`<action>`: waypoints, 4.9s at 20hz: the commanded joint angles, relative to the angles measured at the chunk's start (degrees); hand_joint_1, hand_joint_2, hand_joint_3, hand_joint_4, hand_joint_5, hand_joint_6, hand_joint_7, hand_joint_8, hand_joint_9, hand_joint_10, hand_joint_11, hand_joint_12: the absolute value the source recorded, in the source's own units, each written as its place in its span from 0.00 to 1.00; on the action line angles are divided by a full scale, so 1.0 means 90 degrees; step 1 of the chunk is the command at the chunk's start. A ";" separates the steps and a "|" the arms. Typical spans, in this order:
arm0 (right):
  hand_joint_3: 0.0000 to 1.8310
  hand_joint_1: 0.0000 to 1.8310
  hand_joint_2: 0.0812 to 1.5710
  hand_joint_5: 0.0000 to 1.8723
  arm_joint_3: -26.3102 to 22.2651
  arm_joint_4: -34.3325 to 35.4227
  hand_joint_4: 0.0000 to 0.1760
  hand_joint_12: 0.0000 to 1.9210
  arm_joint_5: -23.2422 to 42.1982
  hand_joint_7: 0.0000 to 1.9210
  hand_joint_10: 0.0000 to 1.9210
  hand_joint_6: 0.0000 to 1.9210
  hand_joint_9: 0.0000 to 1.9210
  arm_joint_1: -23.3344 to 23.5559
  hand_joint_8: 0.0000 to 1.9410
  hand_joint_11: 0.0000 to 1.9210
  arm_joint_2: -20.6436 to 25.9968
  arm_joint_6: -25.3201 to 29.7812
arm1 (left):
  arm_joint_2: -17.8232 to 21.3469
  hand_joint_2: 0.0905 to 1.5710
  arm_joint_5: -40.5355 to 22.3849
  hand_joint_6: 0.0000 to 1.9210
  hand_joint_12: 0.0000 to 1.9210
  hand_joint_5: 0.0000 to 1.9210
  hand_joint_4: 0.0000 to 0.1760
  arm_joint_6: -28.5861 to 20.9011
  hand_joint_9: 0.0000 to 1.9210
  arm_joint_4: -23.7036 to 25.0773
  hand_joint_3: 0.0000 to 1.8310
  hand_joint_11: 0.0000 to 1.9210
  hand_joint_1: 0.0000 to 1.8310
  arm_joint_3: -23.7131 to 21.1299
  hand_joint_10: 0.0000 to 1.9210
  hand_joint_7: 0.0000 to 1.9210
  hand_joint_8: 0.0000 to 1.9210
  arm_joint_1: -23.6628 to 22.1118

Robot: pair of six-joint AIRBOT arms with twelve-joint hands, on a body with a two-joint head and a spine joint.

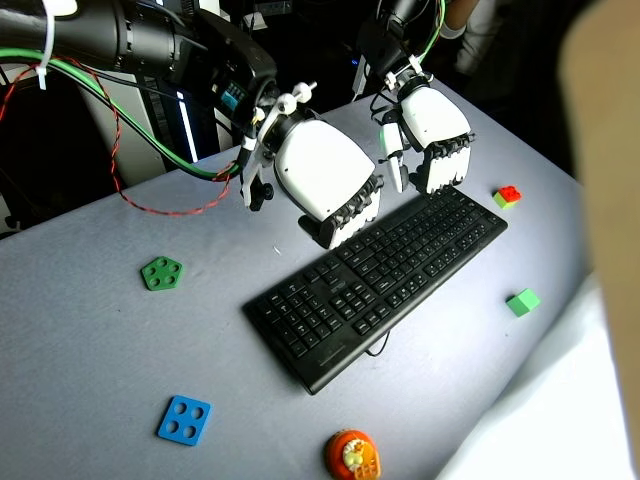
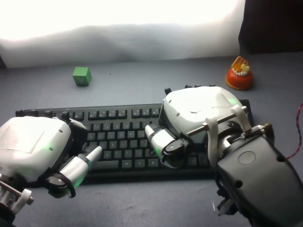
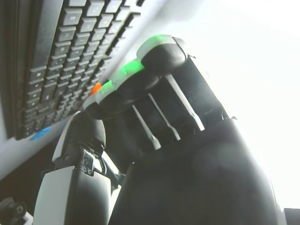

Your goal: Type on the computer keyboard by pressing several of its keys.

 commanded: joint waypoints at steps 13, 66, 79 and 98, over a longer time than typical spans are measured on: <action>0.00 0.00 0.73 0.34 0.0767 -0.0579 0.00 0.68 0.0821 0.37 0.03 0.01 0.36 -0.0104 0.01 0.05 -0.0826 -0.0131 | -0.0550 0.77 -0.1561 0.02 0.56 0.19 0.16 -0.0303 0.20 0.0340 0.00 0.00 0.07 0.0291 0.02 0.20 0.01 0.0559; 0.00 0.00 0.77 0.44 0.2042 -0.1596 0.00 0.85 0.0593 0.49 0.54 0.17 0.40 -0.0749 0.15 0.25 -0.1847 0.0930 | -0.1561 0.82 -0.2156 0.05 0.71 0.31 0.00 -0.0913 0.23 0.0921 0.00 0.00 0.08 0.1427 0.29 0.36 0.00 0.1169; 0.00 0.00 0.75 0.46 0.0716 -0.1601 0.00 0.70 0.0225 0.47 0.17 0.03 0.41 -0.0233 0.00 0.18 -0.0224 0.0373 | -0.0538 0.81 -0.1543 0.00 0.64 0.29 0.00 -0.0142 0.27 0.1196 0.00 0.00 0.09 0.1269 0.08 0.32 0.00 0.0622; 0.00 0.02 0.76 0.38 -0.0226 -0.1599 0.00 0.94 -0.0213 0.41 0.76 0.67 0.36 -0.0189 0.68 0.25 0.0917 0.0243 | -0.1362 0.93 -0.2541 0.98 1.00 0.21 0.99 0.1395 0.26 0.1815 0.01 0.22 0.31 0.1434 1.00 0.27 0.99 0.0947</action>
